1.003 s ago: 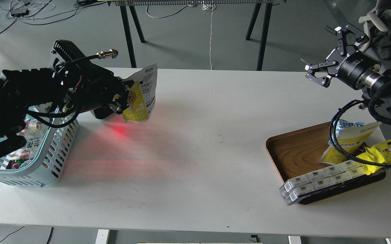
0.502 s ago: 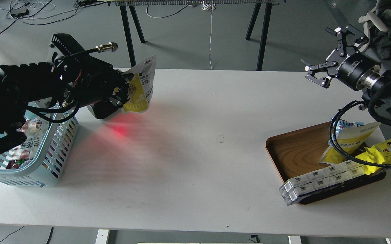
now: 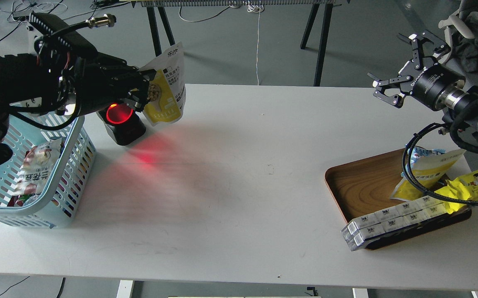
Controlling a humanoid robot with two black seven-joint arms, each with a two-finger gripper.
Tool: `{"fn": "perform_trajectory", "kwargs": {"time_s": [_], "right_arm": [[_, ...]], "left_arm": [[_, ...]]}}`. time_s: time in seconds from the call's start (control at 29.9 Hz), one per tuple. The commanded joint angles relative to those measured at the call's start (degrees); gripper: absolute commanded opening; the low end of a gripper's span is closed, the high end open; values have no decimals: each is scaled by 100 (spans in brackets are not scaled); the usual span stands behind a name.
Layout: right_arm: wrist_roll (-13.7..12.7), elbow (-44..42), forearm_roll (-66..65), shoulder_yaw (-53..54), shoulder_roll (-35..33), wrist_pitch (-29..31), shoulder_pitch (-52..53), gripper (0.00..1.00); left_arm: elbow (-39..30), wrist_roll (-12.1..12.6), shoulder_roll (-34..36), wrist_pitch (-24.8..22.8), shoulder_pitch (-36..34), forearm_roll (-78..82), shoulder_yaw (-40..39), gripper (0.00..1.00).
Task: Scan snack and place in basket
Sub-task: 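Hold the yellow packet in front of the barcode scanner, then move the packet over the blue basket and drop it in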
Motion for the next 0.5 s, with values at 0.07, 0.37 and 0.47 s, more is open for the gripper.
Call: {"fn": "perform_trajectory", "kwargs": {"time_s": [0.07,0.37,0.47], "right_arm": [[0,9,-2,0,2,0,-14,100],[0,9,-2,0,2,0,-23,100],[-9,9,-2,0,2,0,-23,100]], "left_arm": [[2,-8,76,0,243,-81,2,1],[11,0,121,0,779,-81,2,1],[11,-8,164,0,815,-81,-7,1]]}}
